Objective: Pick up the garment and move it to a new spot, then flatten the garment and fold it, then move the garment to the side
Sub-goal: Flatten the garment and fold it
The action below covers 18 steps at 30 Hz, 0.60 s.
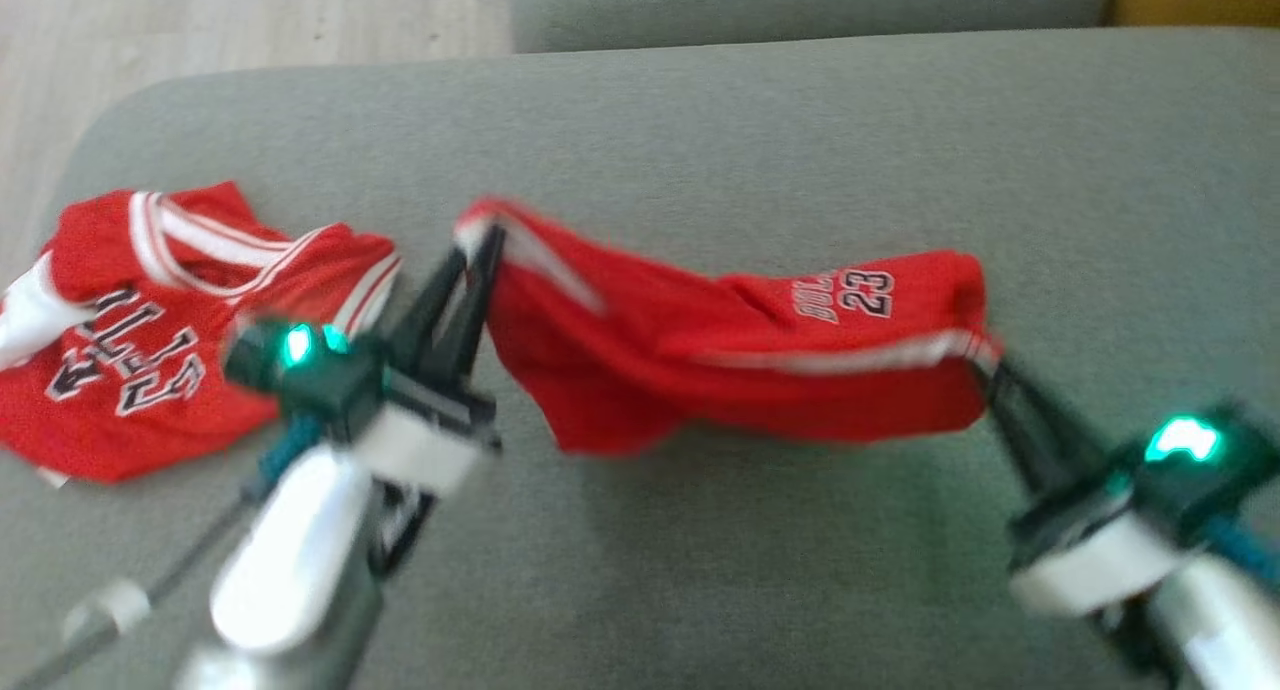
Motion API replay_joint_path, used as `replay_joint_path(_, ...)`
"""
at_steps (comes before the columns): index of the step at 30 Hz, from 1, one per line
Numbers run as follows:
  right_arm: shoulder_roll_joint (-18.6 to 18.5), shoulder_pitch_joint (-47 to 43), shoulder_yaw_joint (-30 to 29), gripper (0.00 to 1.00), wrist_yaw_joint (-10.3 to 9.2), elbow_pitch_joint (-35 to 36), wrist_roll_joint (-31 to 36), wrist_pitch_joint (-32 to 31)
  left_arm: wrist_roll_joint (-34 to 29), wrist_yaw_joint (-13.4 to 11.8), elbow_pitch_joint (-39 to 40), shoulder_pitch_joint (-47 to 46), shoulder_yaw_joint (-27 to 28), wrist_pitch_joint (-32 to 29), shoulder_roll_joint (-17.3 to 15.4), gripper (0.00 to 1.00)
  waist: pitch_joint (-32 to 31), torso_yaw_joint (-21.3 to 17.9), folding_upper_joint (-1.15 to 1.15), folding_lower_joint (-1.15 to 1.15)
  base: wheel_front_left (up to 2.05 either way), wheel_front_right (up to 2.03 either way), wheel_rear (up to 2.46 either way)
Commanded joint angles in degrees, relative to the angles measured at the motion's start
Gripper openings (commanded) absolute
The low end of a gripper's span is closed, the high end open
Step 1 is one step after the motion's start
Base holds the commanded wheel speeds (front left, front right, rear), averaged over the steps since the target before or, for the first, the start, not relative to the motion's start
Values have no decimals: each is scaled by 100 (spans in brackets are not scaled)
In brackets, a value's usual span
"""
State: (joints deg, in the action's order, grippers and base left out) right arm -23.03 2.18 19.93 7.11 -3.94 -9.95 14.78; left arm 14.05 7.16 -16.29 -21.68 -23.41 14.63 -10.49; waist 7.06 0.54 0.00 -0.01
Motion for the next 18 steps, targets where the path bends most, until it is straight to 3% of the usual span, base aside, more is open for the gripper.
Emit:
replay_joint_path(1, -245, 413, -45, 0, 37, 241, -27, 22, -54, 24, 237, -622, 126, 37, -182, 0, 25, -127, 0, 1, 0, 0, 0)
replay_joint_path(5, -677, 1482, -266, 0, 37, 268, -254, 22, -48, 30, 270, -1753, -422, -63, -469, 0, 292, -320, 0, 1, 0, 0, 0)
replay_joint_path(10, -1351, 3436, -116, 0, 37, -165, -512, 22, 225, 31, -80, -3828, -1384, -187, -806, 0, 986, -563, 0, 1, 0, 0, 0)
replay_joint_path(14, -1725, 4911, -138, 0, 37, -562, -444, 22, 499, 32, -733, -5344, -1657, -64, -692, 0, 1426, -721, 0, 1, 0, 0, 0)
replay_joint_path(18, -1826, 5779, -307, 0, 37, -538, -317, 22, 504, 32, -1067, -6184, -1619, 28, -590, 0, 1676, -858, 0, 1, 0, 0, 0)
